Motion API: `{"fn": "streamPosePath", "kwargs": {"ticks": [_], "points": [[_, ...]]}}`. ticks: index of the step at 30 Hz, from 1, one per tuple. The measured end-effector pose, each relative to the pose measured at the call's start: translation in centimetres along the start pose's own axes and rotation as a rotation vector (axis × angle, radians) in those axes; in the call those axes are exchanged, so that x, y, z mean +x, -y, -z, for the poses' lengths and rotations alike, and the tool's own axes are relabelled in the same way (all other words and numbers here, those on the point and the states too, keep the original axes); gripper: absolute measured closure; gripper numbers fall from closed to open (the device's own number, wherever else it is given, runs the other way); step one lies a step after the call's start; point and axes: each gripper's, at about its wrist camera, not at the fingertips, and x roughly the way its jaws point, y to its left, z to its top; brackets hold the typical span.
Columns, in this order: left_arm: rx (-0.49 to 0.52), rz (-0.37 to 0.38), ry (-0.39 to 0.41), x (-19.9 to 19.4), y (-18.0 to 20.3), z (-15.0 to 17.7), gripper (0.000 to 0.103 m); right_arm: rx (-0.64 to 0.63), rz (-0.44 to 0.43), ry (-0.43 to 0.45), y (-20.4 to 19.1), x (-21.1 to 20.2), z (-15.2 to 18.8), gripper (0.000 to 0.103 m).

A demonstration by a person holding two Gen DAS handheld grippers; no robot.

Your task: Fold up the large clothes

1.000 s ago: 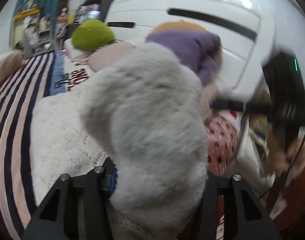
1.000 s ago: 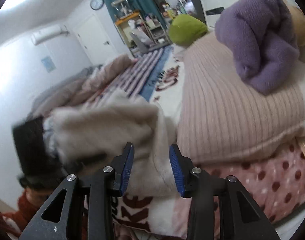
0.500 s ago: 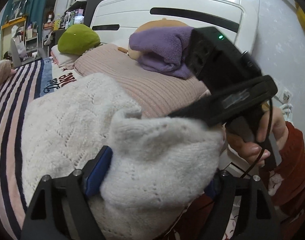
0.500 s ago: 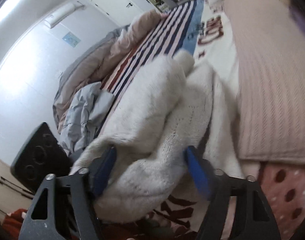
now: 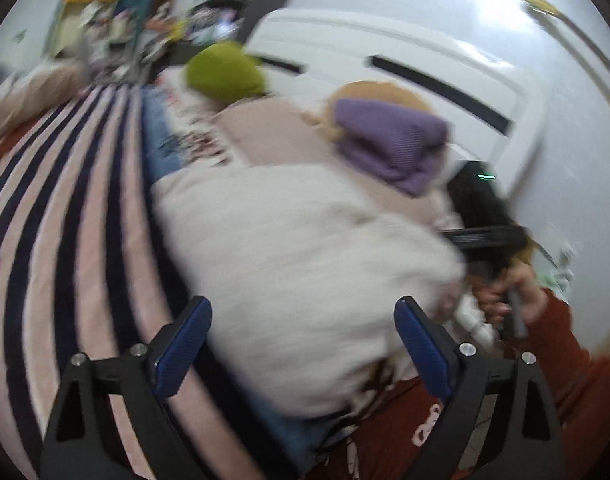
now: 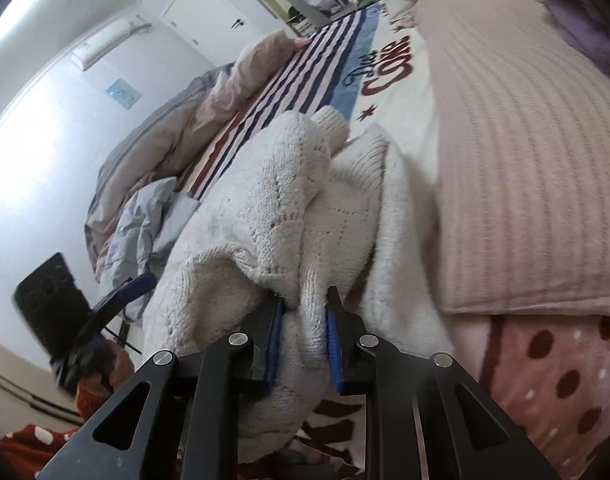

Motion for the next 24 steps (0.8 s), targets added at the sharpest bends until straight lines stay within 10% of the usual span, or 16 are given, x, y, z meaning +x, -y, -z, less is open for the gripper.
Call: {"fn": "streamPosePath", "kwargs": {"ticks": [8,18,22,24], "points": [[-0.158,0.192,-0.059,5.0,-1.9,-0.1,0.003,-0.027,0.093,0.108,-0.7,-3.4,0.2,0.093],[-0.137,0.106,-0.148,7.5,0.1,-1.7,0.001,0.05,0.132,0.066,3.2,-2.8,2.6,0.097],[-0.159,0.088,-0.164,7.7,-0.3,-1.7,0.001,0.028,0.157,0.126,2.2,-4.7,3.1,0.081],[-0.161,0.078,-0.17,7.8,-0.4,-1.5,0.001,0.019,0.189,0.163,1.6,-6.4,3.7,0.056]]}}
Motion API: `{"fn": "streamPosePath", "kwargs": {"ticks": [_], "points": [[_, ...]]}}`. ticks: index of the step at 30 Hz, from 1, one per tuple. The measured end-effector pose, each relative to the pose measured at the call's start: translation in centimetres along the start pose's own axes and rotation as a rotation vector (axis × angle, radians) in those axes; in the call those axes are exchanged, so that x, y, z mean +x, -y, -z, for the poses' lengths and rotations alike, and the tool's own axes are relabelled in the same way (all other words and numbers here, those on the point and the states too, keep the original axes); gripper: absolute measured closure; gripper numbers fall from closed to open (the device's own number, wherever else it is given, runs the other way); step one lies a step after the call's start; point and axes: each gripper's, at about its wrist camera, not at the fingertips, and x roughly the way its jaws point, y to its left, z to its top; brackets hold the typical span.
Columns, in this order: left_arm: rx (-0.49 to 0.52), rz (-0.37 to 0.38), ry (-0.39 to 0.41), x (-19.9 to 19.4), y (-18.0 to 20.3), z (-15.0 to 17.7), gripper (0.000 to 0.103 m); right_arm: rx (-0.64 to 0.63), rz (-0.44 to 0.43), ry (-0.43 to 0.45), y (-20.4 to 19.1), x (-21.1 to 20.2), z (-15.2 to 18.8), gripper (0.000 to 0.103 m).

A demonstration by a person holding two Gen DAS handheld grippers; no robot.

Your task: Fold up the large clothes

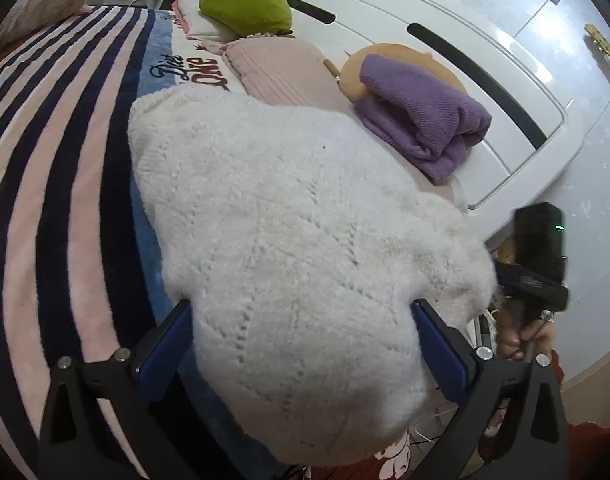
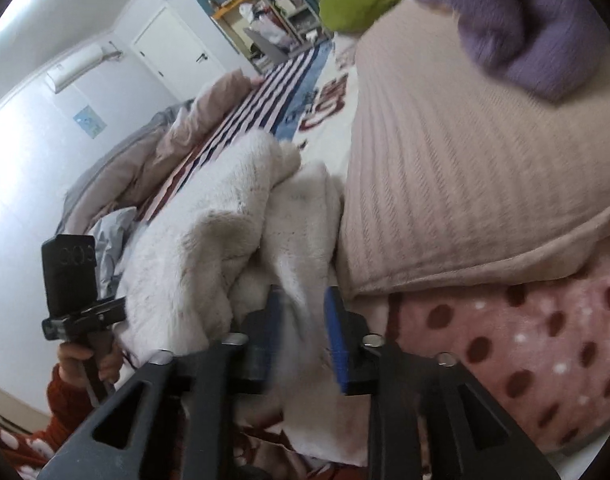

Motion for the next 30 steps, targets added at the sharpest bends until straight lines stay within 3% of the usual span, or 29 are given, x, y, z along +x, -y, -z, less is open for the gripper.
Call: {"fn": "streamPosePath", "kwargs": {"ticks": [1,4,7,8,11,17,21,24,27,30], "points": [[0.0,-0.003,0.0,0.0,0.0,0.0,0.001,0.003,0.011,0.023,-0.1,-1.1,0.3,0.042],[0.003,-0.007,0.004,0.1,0.1,0.0,0.001,0.026,-0.006,0.082,-0.6,-3.9,1.6,0.033],[0.008,-0.015,0.007,0.2,0.2,0.0,0.001,0.06,-0.063,0.104,-1.1,-5.1,3.4,0.008],[0.011,-0.017,0.008,0.2,0.2,0.1,0.001,0.07,-0.087,0.115,-1.3,-5.2,4.1,0.005],[0.011,-0.018,0.014,0.2,0.2,0.1,0.001,0.123,-0.146,0.143,-2.2,-4.4,5.7,0.003],[0.005,-0.024,0.021,0.1,0.3,0.2,0.001,0.37,-0.169,0.081,-1.3,2.1,7.5,0.0],[-0.019,-0.026,0.028,0.0,0.0,0.2,0.001,0.485,-0.231,0.115,-0.6,4.9,7.5,0.0],[-0.059,-0.01,0.032,-0.2,-0.5,0.3,0.001,0.532,-0.245,0.116,0.0,6.4,7.3,0.0],[-0.072,0.013,0.044,-0.9,-1.1,0.2,0.001,0.594,-0.332,0.091,0.3,7.2,7.4,0.0],[-0.056,0.013,0.03,-0.7,-1.1,0.2,0.001,0.538,-0.331,0.11,-0.9,5.9,6.8,0.0]]}}
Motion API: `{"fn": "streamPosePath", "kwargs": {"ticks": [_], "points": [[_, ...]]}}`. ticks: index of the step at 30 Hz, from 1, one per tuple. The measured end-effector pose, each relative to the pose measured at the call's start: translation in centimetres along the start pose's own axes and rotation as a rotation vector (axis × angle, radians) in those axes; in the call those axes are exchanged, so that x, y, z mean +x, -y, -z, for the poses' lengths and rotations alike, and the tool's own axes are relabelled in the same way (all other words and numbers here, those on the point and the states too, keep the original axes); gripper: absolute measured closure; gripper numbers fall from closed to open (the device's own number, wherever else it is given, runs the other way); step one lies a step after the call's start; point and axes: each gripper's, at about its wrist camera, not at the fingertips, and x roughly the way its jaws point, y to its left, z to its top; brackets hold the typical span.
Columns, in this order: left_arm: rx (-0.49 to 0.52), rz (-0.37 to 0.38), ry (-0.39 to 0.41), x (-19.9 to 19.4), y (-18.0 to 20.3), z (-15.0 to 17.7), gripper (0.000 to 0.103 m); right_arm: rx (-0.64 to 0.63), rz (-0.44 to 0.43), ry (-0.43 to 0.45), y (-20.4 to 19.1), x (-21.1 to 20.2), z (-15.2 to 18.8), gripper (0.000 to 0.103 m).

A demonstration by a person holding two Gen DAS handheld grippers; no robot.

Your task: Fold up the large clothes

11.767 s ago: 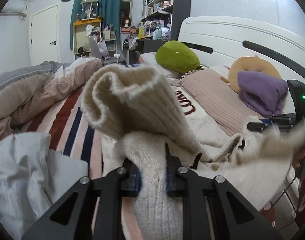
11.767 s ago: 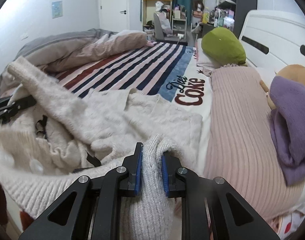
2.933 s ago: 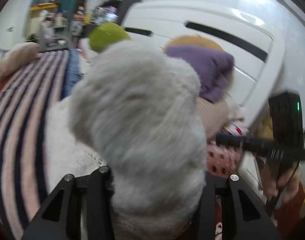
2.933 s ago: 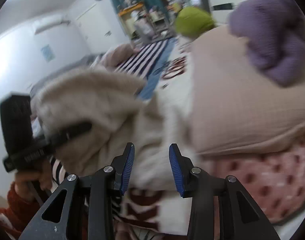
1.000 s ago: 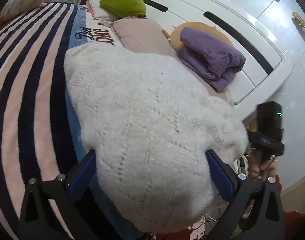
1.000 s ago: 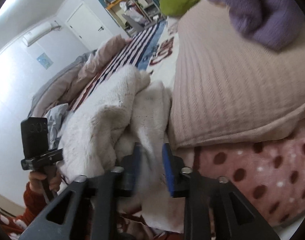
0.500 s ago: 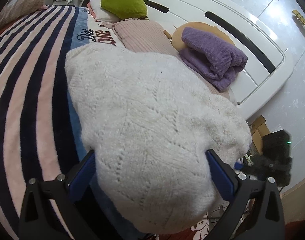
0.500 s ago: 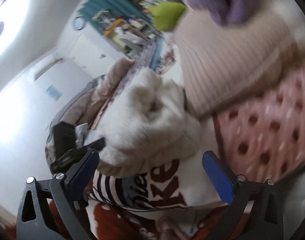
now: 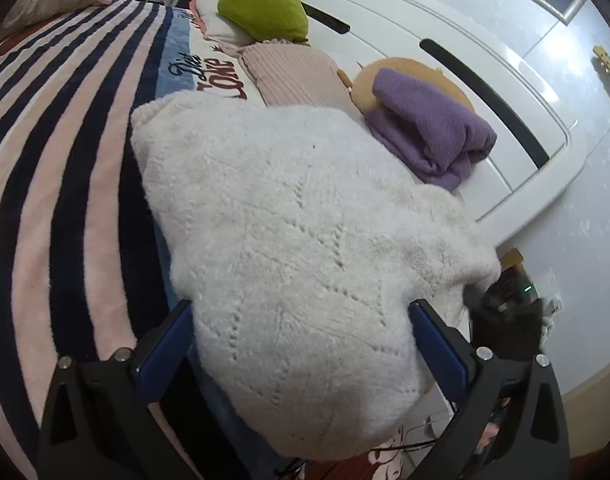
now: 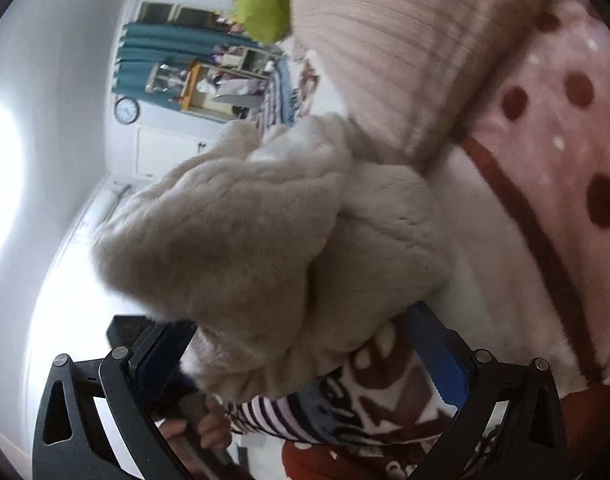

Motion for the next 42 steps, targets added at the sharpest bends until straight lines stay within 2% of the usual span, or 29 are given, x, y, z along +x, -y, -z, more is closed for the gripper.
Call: {"fn": "streamPosePath", "kwargs": {"ticks": [3,7,9,13,15,18,21,23,26,27,28,29,32,35,42], "points": [[0.002,0.004,0.0,0.4,0.0,0.0,0.001,-0.017,0.029,0.044,-1.2,-0.5,-0.3,0.0],[0.016,-0.011,-0.002,0.8,0.2,0.1,0.001,-0.02,0.118,0.006,-1.5,1.1,-0.4,0.0],[0.015,-0.012,-0.003,0.8,0.2,0.1,0.001,0.047,0.125,0.004,-0.6,2.0,-0.3,0.0],[0.008,-0.003,-0.014,0.6,0.0,0.1,0.001,0.089,0.157,0.037,0.7,2.3,-0.2,0.0],[-0.028,0.017,-0.011,0.0,-0.4,-0.1,0.001,0.123,0.169,0.044,1.2,2.5,0.3,0.0],[-0.079,0.068,0.03,-1.5,-1.2,-0.2,0.001,0.155,0.158,0.041,1.6,2.2,0.6,0.0],[-0.076,0.047,-0.017,-0.6,-1.6,-0.4,0.001,0.16,0.141,0.04,2.0,2.6,0.4,0.0],[-0.12,0.091,-0.041,0.6,-2.1,-0.4,0.001,0.179,0.111,0.042,2.5,3.3,0.1,0.0],[-0.201,0.091,-0.033,1.9,-2.9,-0.3,0.001,0.15,0.115,0.039,2.3,4.1,-0.4,0.0],[-0.203,0.089,-0.03,2.1,-3.0,-0.2,0.007,0.131,0.117,0.029,2.0,4.5,-0.6,0.0],[-0.197,0.086,-0.023,2.0,-2.8,-0.1,0.011,0.108,0.113,0.019,1.7,4.8,-0.8,0.009],[-0.189,0.079,-0.019,1.8,-2.7,0.0,0.018,0.091,0.102,0.017,1.4,5.1,-1.0,0.032],[-0.164,0.068,-0.008,1.2,-2.1,0.2,0.027,0.04,0.084,0.008,0.6,5.0,-1.4,0.048],[-0.129,0.068,0.034,-0.1,-1.4,0.0,0.031,-0.068,0.1,0.02,-1.2,4.8,-1.1,0.058],[-0.029,0.001,0.132,-6.5,-0.5,-1.2,0.031,-0.214,0.044,-0.024,-6.3,6.4,0.2,0.06]]}}
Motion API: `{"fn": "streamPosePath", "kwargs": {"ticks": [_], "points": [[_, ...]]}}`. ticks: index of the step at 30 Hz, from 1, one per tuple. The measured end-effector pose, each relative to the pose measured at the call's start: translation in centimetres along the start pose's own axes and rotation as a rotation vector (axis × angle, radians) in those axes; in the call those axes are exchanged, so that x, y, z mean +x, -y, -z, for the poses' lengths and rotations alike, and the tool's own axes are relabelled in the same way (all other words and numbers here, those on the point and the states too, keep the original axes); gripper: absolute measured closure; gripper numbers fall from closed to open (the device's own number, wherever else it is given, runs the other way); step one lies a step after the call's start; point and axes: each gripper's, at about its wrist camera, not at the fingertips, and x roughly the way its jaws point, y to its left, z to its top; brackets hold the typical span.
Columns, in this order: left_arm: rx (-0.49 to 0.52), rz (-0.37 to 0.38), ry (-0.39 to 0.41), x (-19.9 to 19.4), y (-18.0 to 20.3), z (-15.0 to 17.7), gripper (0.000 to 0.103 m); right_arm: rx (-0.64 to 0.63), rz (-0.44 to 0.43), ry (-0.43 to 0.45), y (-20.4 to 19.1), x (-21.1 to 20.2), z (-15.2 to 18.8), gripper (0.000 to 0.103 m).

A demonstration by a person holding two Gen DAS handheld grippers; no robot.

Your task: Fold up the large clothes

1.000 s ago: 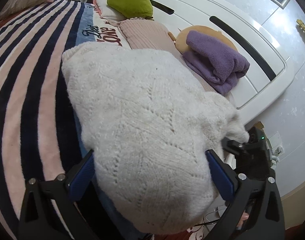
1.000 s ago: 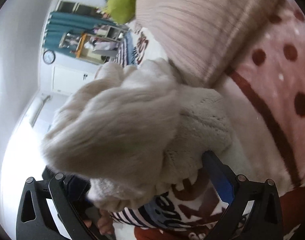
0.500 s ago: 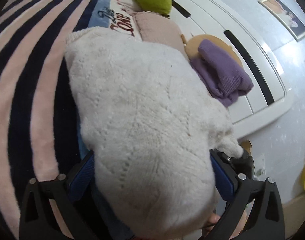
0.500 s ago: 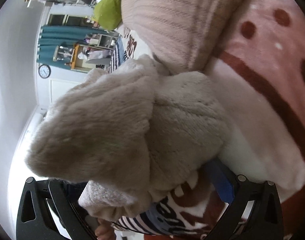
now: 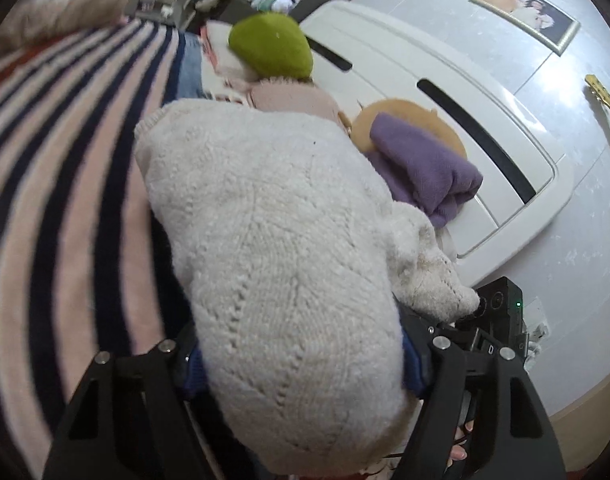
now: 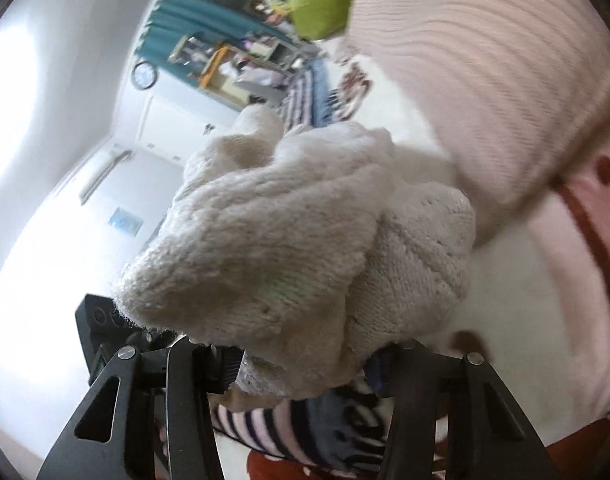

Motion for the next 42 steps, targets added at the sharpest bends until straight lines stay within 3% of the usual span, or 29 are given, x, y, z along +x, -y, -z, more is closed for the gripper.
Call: {"fn": "streamPosePath", "kwargs": {"ticks": [11,26,34,39,42], "points": [[0.048,-0.106,0.149,-12.5,-3.1,-1.9,0.031,-0.145,-0.114,-0.089,-10.6,6.8,2.0,0.061],[0.05,-0.368,0.315,-30.2,-10.9,-2.3,0.031,-0.292,-0.267,-0.296,-24.3,20.1,8.4,0.061],[0.068,-0.447,0.323,-37.7,-15.8,-4.2,0.031,-0.327,-0.332,-0.371,-30.9,27.8,11.1,0.061],[0.02,-0.423,0.262,-39.5,-21.1,-4.4,0.031,-0.353,-0.297,-0.419,-32.8,31.1,14.2,0.062],[-0.037,-0.433,0.198,-38.4,-24.2,-3.6,0.029,-0.374,-0.242,-0.472,-32.2,33.4,16.0,0.062]]}}
